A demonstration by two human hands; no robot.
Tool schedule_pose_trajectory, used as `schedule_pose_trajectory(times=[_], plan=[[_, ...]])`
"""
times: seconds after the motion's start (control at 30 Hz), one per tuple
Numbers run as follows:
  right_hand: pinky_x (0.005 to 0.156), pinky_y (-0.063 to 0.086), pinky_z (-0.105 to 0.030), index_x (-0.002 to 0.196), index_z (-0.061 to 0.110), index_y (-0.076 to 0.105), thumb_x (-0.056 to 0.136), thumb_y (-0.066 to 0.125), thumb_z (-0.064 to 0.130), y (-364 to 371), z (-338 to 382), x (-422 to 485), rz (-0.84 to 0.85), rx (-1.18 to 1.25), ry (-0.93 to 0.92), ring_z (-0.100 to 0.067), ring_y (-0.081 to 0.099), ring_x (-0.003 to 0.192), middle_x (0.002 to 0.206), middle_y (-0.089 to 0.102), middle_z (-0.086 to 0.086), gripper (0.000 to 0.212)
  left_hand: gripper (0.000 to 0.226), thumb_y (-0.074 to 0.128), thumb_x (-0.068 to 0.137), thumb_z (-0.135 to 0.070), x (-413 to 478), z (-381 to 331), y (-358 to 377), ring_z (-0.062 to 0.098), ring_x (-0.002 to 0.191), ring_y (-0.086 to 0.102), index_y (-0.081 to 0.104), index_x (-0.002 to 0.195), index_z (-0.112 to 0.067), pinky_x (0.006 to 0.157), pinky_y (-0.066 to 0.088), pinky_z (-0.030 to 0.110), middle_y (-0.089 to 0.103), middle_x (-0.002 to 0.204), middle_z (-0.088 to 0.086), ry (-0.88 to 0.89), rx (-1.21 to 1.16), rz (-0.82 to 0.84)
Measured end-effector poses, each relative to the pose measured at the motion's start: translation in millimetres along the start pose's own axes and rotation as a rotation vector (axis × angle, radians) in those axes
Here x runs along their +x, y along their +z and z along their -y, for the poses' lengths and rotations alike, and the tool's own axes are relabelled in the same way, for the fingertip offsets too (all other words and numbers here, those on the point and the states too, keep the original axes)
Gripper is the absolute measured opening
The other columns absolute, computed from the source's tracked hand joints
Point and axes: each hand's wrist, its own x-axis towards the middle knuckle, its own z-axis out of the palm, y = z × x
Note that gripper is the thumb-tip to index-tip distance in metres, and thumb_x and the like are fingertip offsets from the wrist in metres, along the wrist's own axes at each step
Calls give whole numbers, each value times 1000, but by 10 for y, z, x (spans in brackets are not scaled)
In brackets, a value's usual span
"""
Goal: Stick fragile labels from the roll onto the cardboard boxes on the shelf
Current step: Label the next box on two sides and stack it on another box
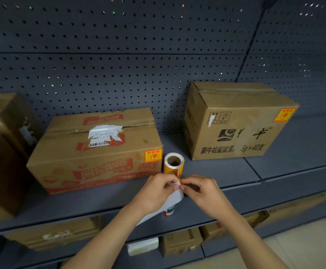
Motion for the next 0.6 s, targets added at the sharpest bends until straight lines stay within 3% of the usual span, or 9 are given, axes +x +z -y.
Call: schedule_pose_trajectory(times=[0.2, 0.33, 0.43, 0.6], plan=[[79, 51, -24, 104, 22, 76, 96, 64, 17, -41, -8, -14, 6, 32, 37, -7, 65, 90, 93, 72, 11, 15, 16, 63, 97, -20, -25, -39, -15, 5, 69, 44, 67, 84, -11, 64, 38, 31, 56, 73, 5, -11, 25, 2], [73, 52, -27, 97, 26, 74, 96, 63, 17, -96, 15, -25, -48, 36, 75, -9, 65, 82, 85, 70, 12, 14, 17, 65, 95, -18, -47, -87, -34, 4, 66, 41, 64, 80, -10, 63, 35, 26, 55, 74, 11, -24, 59, -48], [66, 47, -18, 88, 31, 72, 96, 63, 16, -170, 32, -21, -120, 80, 142, -5, 63, 74, 78, 68, 15, 19, 16, 64, 96, -21, -57, -95, -71, 5, 65, 41, 66, 80, -17, 62, 36, 25, 53, 67, -2, -76, 107, -92], [59, 43, -12, 87, 20, 73, 94, 64, 14, -274, 37, -1, -248, 94, 250, 2, 61, 74, 74, 69, 12, 13, 15, 64, 95, -24, -107, -45, -167, 11, 71, 53, 68, 81, -20, 68, 44, 30, 62, 73, -3, -152, 159, -130]])
